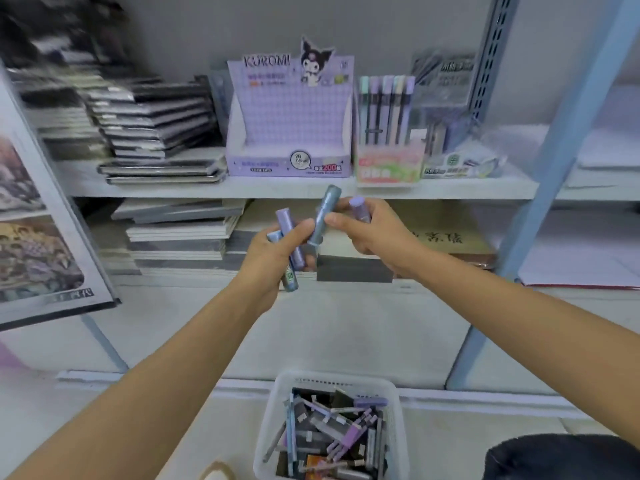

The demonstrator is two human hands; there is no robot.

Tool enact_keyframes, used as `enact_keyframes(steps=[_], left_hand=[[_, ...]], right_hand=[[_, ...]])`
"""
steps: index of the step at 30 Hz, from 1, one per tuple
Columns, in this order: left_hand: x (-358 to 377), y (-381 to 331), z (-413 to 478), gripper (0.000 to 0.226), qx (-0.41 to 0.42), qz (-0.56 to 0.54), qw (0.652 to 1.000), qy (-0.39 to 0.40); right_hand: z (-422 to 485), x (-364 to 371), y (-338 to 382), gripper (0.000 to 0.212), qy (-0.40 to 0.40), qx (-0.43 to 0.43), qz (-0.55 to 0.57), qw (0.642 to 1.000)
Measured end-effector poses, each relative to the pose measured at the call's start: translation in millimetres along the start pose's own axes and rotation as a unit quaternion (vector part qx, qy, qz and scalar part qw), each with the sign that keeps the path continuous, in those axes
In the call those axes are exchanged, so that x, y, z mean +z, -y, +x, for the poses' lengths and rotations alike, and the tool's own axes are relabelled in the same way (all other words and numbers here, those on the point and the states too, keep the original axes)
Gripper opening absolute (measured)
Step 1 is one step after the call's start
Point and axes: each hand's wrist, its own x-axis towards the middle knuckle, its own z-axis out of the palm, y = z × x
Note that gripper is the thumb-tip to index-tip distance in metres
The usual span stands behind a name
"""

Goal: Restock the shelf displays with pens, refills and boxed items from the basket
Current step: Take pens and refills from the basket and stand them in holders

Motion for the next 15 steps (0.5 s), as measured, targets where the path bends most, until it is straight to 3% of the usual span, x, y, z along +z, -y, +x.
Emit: enact_keyframes(steps=[5,12,15], left_hand=[[26.8,-50.4,3.7,0.016,0.090,0.065,0.994,0.013],[52.3,-81.1,23.7,0.030,0.077,0.029,0.996,0.019],[53.9,-90.0,39.7,0.031,0.067,0.010,0.997,0.028]], right_hand=[[8.0,-22.3,51.3,0.023,-0.121,-0.094,0.009,0.988],[29.3,-73.6,93.8,0.018,-0.239,-0.171,-0.025,0.955],[43.9,-100.3,106.3,0.021,-0.253,-0.187,-0.077,0.946]])
